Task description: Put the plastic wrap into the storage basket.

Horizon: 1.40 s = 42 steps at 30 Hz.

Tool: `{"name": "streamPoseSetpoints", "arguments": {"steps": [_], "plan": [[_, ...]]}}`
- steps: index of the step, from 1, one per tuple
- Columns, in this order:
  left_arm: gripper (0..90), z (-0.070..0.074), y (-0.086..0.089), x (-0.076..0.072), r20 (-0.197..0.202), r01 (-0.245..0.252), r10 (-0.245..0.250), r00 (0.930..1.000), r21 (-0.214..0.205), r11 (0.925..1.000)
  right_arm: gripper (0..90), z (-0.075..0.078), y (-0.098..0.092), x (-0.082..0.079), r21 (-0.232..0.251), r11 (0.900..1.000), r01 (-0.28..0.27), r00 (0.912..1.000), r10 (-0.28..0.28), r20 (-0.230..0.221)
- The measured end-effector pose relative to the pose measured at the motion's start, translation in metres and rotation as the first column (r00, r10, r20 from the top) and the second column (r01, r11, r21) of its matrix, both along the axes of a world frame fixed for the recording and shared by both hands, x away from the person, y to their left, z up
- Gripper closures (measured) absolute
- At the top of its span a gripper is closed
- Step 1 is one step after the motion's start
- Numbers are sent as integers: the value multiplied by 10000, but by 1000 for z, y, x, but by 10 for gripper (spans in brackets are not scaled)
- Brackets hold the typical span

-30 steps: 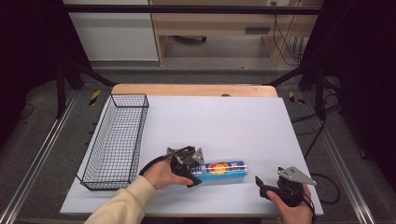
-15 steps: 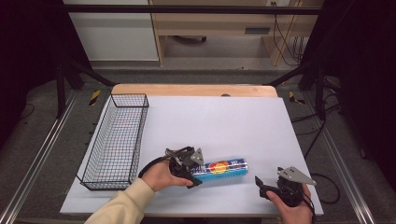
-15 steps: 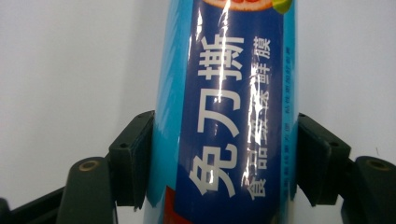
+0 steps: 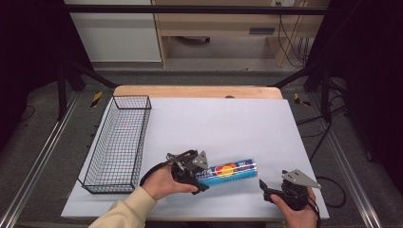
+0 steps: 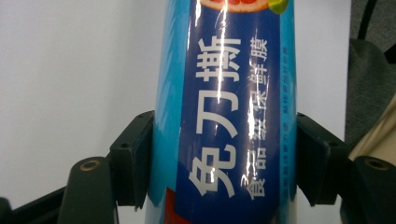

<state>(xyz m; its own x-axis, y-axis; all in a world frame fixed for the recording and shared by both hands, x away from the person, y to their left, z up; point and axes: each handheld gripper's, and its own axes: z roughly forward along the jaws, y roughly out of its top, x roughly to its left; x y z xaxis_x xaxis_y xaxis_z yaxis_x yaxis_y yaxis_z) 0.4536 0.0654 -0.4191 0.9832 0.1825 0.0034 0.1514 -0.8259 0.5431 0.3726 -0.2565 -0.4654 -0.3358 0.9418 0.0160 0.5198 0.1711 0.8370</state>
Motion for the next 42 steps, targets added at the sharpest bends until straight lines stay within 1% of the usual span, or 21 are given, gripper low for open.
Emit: {"name": "streamPoseSetpoints", "arguments": {"steps": [3,4,5,8,10,15,16,20,24,25,27,29,30,32,35,36,37,40,42], "plan": [[313,2,0,-2,52,25,-25,10000,21,10000,98,0,0,0,48,10000,7,10000,-6,-49],[313,2,1,-3,34,10,-10,10000,-53,10000,99,0,0,0,55,10000,6,10000,-6,-44],[314,4,1,-3,29,29,-29,10000,-12,10000,99,0,0,0,65,10000,-1,10000,1,-46],[314,6,3,-6,137,38,-37,9999,-43,10000,99,0,0,0,-16,10000,20,10000,-20,-22],[314,6,3,-7,91,18,-17,10000,-157,9999,99,0,0,0,-18,10000,16,10000,-16,-17],[315,8,4,-9,101,1,1,9999,-161,9999,100,0,0,-1,-2,10000,6,10000,-6,26],[315,9,4,-9,121,-11,13,9999,-178,9998,100,1,0,-1,94,10000,29,10000,-29,-24],[315,12,7,-9,117,-116,120,9999,-341,9994,100,1,0,-1,83,10000,4,10000,-4,-7],[316,16,9,-9,114,-131,135,9998,-382,9992,100,1,0,-1,93,10000,21,10000,-21,2],[316,18,10,-9,146,-119,125,9998,-393,9992,100,1,-1,-1,15,10000,21,10000,-21,83],[316,19,12,-10,160,-148,157,9997,-543,9984,100,1,0,-2,115,9999,60,10000,-61,24],[316,23,14,-10,214,-184,198,9996,-629,9979,100,1,-1,-1,5,10000,39,10000,-39,87],[316,24,15,-9,197,-220,235,9995,-734,9971,100,1,0,-2,94,9999,66,10000,-66,38],[316,26,17,-9,249,-283,305,9992,-854,9959,100,1,-1,-1,25,10000,69,9999,-69,96],[317,30,19,-8,267,-314,337,9991,-823,9961,101,1,-1,-2,94,9999,81,10000,-82,30],[317,31,19,-8,212,-302,321,9993,-860,9958,100,1,-1,-1,-3,10000,59,9999,-59,106],[317,31,20,-8,202,-270,288,9994,-858,9959,100,1,-1,-1,-3,10000,59,9999,-59,106],[317,31,20,-7,176,-173,188,9997,-842,9963,100,1,0,0,32,10000,-20,10000,20,70],[317,32,18,-6,167,-192,207,9996,-858,9961,100,0,-1,0,78,10000,44,10000,-44,73]]}}
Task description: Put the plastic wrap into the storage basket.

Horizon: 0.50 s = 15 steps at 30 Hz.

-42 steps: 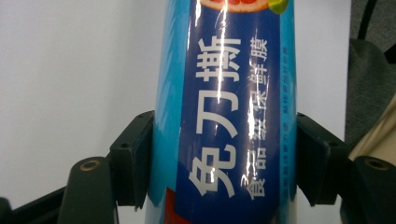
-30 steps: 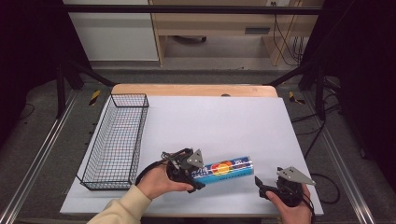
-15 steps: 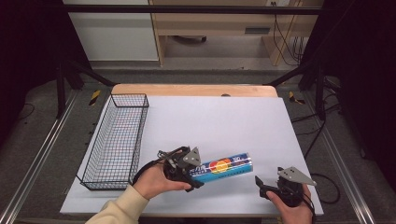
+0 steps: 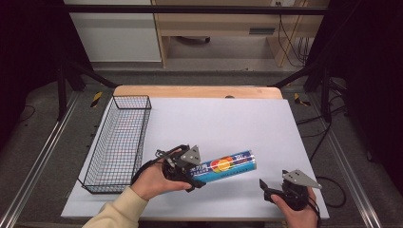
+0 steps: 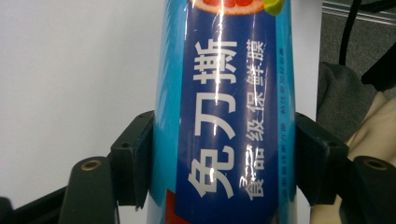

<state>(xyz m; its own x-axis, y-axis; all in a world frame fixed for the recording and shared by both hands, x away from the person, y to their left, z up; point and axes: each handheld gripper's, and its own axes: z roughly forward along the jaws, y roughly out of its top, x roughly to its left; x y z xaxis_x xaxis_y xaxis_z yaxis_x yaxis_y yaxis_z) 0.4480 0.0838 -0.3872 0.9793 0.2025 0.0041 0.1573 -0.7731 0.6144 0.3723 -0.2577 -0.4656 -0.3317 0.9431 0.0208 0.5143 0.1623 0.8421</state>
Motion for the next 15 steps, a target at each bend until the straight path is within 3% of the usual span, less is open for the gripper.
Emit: {"name": "streamPoseSetpoints", "arguments": {"steps": [6,15], "plan": [[318,5,-2,6,47,5,-5,10000,4,10000,102,0,-3,0,123,9998,137,9999,-137,66],[319,17,3,8,127,-111,116,9999,-402,9991,104,1,-1,-2,260,9996,88,9998,-92,150]]}}
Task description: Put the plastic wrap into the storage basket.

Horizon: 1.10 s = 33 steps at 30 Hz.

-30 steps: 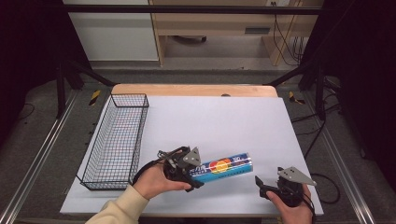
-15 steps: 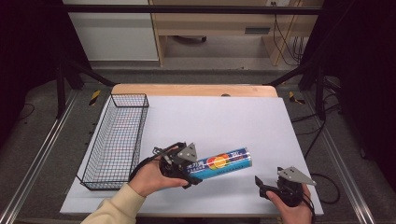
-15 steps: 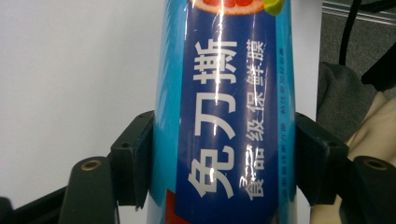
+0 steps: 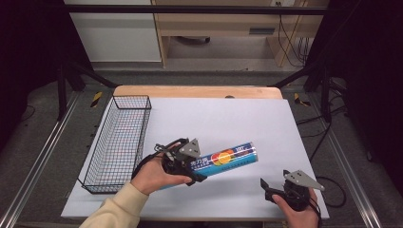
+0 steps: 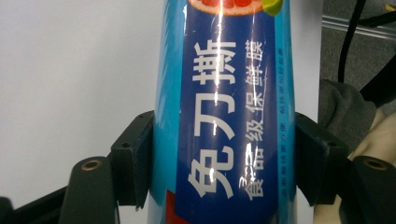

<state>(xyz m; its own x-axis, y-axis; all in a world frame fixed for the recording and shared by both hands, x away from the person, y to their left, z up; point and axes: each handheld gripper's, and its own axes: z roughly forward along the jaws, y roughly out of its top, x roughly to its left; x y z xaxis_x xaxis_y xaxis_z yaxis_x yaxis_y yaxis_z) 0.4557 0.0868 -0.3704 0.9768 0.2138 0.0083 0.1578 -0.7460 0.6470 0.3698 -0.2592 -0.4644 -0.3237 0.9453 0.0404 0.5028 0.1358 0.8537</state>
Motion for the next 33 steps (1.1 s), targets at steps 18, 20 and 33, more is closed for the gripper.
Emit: {"name": "streamPoseSetpoints", "arguments": {"steps": [18,20,33], "plan": [[320,8,3,-10,506,-836,821,9953,286,9961,104,7,12,-4,-215,9986,-488,9976,498,471],[320,3,3,-10,438,-916,904,9949,258,9955,104,8,13,-5,-263,9985,-489,9976,501,476],[321,-8,-1,-7,144,-847,845,9963,123,9963,104,8,13,-4,-274,9986,-445,9979,457,451]]}}
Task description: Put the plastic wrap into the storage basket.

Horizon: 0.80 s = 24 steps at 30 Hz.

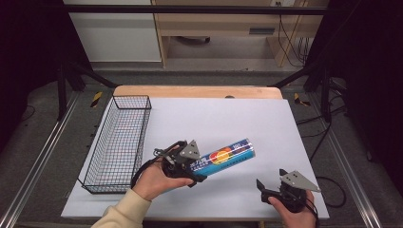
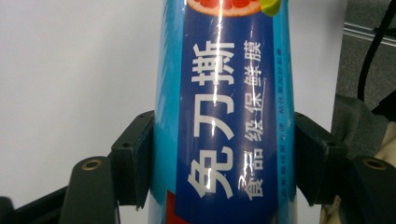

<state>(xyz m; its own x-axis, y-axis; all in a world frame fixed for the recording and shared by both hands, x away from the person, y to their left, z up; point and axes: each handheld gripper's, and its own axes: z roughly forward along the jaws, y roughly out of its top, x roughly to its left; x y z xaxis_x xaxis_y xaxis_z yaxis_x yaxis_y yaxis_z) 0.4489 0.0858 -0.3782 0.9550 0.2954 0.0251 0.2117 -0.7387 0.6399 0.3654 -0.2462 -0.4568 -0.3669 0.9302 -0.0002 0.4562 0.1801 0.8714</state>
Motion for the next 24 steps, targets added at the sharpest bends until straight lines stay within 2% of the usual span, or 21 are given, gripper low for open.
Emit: {"name": "streamPoseSetpoints", "arguments": {"steps": [7,10,15,20,24], "plan": [[321,10,2,-4,140,-110,111,9998,-103,9999,104,0,0,-1,43,10000,-14,10000,14,17],[321,21,5,-7,294,-136,139,9995,-89,9999,104,1,0,-1,28,10000,-34,10000,33,50],[321,42,17,-12,559,-496,514,9971,-329,9982,104,1,0,-1,127,9999,7,10000,-8,72],[321,59,36,-16,768,-1069,1097,9910,-388,9935,104,2,-2,-2,259,9996,96,9999,-98,69],[321,69,55,-18,898,-1568,1605,9829,-470,9865,104,1,-1,-2,229,9996,152,9999,-153,62]]}}
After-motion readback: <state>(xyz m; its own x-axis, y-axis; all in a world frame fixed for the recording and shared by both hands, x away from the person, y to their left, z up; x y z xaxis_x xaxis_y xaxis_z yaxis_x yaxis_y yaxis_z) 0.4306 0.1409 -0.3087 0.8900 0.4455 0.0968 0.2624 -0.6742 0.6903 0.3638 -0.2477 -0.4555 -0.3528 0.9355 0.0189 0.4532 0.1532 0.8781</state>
